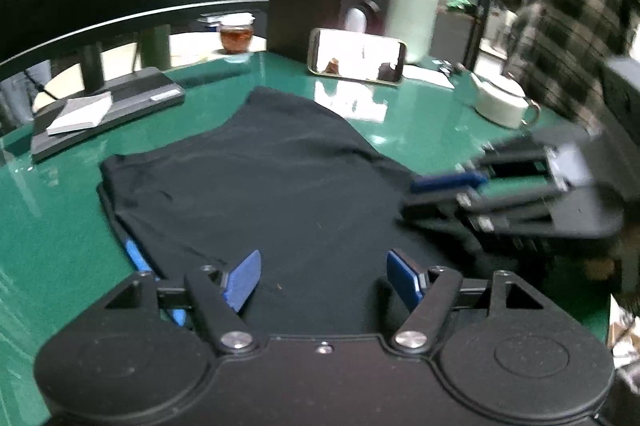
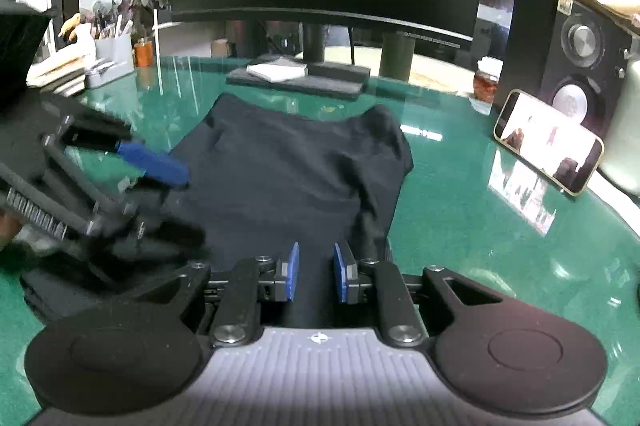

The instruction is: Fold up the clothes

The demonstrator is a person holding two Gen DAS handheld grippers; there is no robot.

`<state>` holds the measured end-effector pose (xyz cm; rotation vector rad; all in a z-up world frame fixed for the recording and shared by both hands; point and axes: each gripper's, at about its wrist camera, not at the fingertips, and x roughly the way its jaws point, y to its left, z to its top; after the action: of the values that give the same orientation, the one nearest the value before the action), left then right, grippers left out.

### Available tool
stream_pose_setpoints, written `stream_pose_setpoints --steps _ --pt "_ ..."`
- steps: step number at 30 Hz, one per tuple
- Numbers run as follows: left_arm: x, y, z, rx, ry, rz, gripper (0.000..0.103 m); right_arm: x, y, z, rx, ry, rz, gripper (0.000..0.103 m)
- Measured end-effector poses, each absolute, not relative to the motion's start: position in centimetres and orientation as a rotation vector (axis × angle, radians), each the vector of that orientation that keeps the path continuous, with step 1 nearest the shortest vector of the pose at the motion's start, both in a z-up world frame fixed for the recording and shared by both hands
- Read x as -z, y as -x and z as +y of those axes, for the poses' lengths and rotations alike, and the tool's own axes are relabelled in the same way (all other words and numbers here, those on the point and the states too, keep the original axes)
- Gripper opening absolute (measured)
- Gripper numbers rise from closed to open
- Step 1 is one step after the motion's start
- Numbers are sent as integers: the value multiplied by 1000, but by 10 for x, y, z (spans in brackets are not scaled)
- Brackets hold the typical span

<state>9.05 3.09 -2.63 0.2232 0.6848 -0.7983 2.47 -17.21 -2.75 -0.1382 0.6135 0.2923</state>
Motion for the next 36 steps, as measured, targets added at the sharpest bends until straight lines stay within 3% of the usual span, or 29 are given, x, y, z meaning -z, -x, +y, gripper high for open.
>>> stream_pose_setpoints --steps 26,32,36 --pt "20 -107 31 775 -184 657 69 16 -46 -161 -307 172 570 23" --pt "28 -106 28 787 -209 674 70 28 -61 -153 -344 214 642 23" --pt "29 -104 32 796 -201 672 70 30 -65 -160 -318 187 654 31"
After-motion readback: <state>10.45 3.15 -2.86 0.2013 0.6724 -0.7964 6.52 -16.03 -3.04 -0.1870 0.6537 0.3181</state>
